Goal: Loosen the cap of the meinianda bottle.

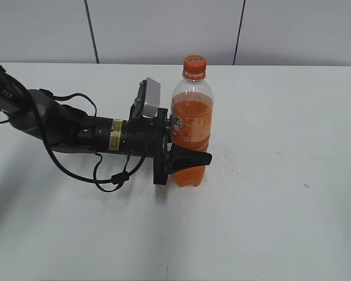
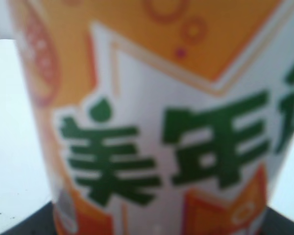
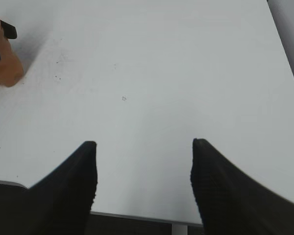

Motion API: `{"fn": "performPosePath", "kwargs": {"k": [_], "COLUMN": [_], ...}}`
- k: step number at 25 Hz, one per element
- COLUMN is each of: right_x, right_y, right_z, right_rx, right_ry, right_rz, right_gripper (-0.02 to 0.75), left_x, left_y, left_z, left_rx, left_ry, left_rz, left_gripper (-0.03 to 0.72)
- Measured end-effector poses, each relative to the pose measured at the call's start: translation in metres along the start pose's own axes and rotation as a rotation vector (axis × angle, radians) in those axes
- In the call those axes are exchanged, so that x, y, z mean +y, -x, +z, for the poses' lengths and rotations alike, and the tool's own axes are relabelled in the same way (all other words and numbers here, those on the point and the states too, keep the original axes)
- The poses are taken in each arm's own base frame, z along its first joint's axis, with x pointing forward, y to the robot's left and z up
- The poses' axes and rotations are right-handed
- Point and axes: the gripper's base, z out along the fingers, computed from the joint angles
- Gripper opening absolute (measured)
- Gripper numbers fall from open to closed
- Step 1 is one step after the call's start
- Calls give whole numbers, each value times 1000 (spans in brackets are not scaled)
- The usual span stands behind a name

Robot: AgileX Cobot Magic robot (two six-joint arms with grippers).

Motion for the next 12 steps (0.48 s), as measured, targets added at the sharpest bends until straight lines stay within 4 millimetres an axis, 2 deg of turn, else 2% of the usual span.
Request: {"fn": "performPosePath", "kwargs": {"k": [6,10,12], "right_x": [-1,-5,-9], "right_y": [11,41,62], "right_z": [-5,3,13], "right_rx": [-29,61,124], "right_ry": [1,18,25], "right_rz": [56,73,83], "right_gripper": [460,460,460], "left_x": [0,0,0], "left_y": [0,0,0], "left_z": [0,0,0], "left_rx": [-1,-1,-1], "left_ry": [1,1,1], "left_rz": [0,-1,-1], "left_gripper": [391,391,391]}}
